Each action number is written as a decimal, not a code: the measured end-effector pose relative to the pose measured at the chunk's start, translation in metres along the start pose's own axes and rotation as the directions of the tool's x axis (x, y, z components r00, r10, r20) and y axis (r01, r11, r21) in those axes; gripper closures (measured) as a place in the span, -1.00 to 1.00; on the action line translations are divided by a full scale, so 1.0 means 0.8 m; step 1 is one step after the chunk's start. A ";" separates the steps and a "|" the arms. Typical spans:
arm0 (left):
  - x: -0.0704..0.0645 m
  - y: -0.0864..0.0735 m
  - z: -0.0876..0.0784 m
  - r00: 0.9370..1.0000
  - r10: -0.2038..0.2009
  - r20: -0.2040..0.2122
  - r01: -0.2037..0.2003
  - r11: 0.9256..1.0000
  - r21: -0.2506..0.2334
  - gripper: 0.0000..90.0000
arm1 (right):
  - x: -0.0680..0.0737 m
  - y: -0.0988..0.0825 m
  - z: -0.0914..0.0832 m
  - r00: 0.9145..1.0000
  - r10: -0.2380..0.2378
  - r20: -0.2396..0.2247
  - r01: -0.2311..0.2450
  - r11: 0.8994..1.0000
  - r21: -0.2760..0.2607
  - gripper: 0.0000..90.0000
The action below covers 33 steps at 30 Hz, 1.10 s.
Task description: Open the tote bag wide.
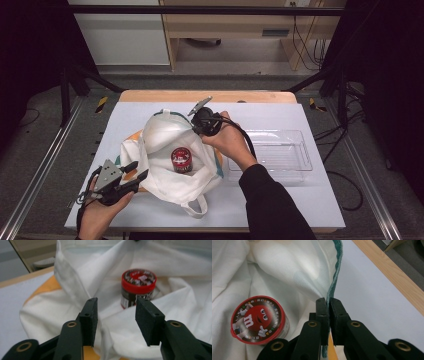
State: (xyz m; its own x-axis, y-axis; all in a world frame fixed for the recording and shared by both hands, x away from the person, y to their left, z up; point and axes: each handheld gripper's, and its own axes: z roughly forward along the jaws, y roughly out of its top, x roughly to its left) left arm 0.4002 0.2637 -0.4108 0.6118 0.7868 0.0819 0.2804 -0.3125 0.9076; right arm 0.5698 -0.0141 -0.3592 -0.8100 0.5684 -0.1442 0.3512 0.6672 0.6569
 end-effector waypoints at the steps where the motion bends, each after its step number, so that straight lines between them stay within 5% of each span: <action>1: -0.002 0.007 0.002 1.000 0.024 0.019 -0.024 1.000 -0.004 0.15 | 0.000 0.000 0.000 1.000 -0.003 -0.003 0.003 1.000 0.002 0.92; 4: -0.015 0.024 0.014 0.991 0.092 0.097 -0.094 0.995 0.020 0.08 | 0.000 0.000 0.000 1.000 -0.005 -0.006 0.005 1.000 0.002 0.92; 8: -0.038 0.037 0.039 0.970 0.137 0.201 -0.144 0.989 0.018 0.03 | 0.000 -0.002 -0.001 1.000 0.004 -0.013 -0.004 1.000 -0.003 0.92; 14: -0.073 0.036 0.082 0.924 0.225 0.309 -0.254 0.965 0.059 0.02 | 0.002 -0.006 -0.002 1.000 0.007 -0.019 -0.007 1.000 -0.005 0.92; 21: -0.092 0.030 0.108 0.904 0.263 0.336 -0.309 0.947 0.091 0.07 | 0.003 -0.007 -0.007 0.999 -0.004 -0.032 0.004 1.000 -0.013 0.92; 25: -0.092 0.028 0.115 0.909 0.252 0.333 -0.302 0.947 0.107 0.13 | 0.003 -0.008 -0.008 0.999 -0.003 -0.035 0.002 1.000 -0.015 0.91; 29: -0.091 0.023 0.122 0.908 0.259 0.330 -0.320 0.937 0.143 0.15 | 0.004 -0.007 -0.010 0.999 0.000 -0.037 -0.001 1.000 -0.019 0.91; 33: -0.095 0.017 0.120 0.920 0.228 0.319 -0.289 0.944 0.160 0.43 | 0.003 -0.008 -0.008 0.999 -0.003 -0.038 0.002 1.000 -0.010 0.91</action>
State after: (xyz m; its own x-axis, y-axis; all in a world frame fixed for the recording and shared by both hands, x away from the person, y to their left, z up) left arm 0.4289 0.1485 -0.4440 0.8626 0.4828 0.1511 0.2058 -0.6077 0.7671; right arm 0.5626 -0.0202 -0.3594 -0.8283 0.5477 -0.1177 0.3444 0.6636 0.6641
